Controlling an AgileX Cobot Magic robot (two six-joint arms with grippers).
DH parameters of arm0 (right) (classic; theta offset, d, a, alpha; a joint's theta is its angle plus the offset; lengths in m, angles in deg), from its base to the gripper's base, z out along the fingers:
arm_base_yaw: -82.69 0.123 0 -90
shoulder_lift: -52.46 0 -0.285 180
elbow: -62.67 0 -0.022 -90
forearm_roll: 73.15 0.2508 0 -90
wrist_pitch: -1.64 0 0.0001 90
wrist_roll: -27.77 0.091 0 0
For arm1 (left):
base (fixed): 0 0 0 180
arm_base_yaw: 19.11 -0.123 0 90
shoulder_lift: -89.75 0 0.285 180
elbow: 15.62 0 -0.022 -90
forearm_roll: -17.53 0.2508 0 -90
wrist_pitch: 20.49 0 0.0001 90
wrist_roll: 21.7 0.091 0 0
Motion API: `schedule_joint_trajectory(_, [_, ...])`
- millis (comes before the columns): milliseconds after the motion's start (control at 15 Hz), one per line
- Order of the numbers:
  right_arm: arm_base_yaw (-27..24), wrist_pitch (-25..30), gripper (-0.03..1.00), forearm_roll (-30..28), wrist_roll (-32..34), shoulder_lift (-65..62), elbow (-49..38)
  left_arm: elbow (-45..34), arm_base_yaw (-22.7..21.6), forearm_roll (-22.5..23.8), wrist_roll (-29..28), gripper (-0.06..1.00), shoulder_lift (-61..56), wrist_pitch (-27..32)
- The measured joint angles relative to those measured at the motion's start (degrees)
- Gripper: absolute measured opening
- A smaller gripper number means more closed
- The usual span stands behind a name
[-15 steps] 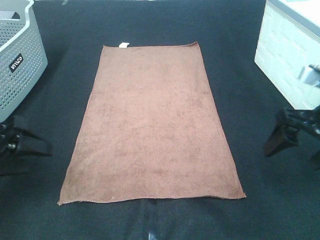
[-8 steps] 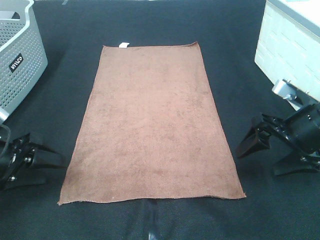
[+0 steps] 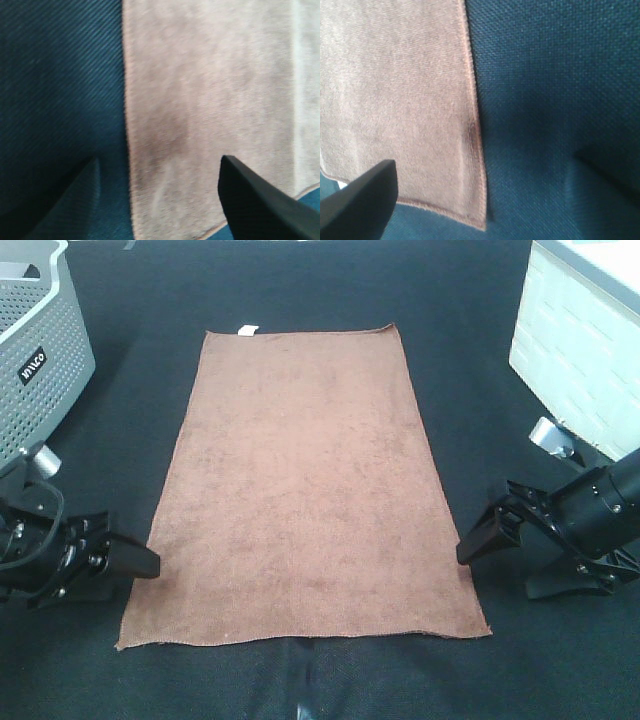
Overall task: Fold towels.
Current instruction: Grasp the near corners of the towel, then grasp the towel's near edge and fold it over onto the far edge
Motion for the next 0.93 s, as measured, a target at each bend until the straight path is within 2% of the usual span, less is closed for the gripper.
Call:
schedule_joint_trajectory(267, [0.8,0.7,0.81,5.4,-3.9,2.1,0.5,1.7,1.5,-3.7,-0.1,0.64,5.6,7.0])
schedule_joint_trajectory(400, [5.2,0.0,0.78,7.8,-4.9,3.7,1.0,4.2,3.6,-3.6,-0.1,0.63,8.1,10.2])
schedule_joint_trajectory(467, [7.8,-0.5,0.73,8.9,-4.3,4.5,1.2,4.8,3.7,-3.2,-0.2,0.62,8.4,10.3])
schedule_joint_trajectory(600, [8.7,-1.5,0.59,9.1,-2.4,4.9,1.2,5.8,4.0,-2.1,-0.3,0.53,8.8,9.6])
schedule_joint_trajectory(667, [8.7,-2.0,0.47,8.9,-1.8,5.3,1.2,6.0,4.0,-1.9,-0.3,0.45,9.0,8.9])
schedule_joint_trajectory(800, [8.7,-3.0,0.20,8.5,-1.3,5.7,1.0,6.0,4.0,-1.5,-0.3,0.21,9.3,7.2])
schedule_joint_trajectory(867, [8.7,-3.0,0.20,8.5,-1.3,5.7,1.0,6.0,4.0,-1.5,-0.3,0.21,9.3,7.2])
schedule_joint_trajectory(933, [8.7,-3.2,0.07,8.3,-1.3,6.0,1.0,6.0,4.0,-1.1,-0.3,0.07,9.6,6.5])
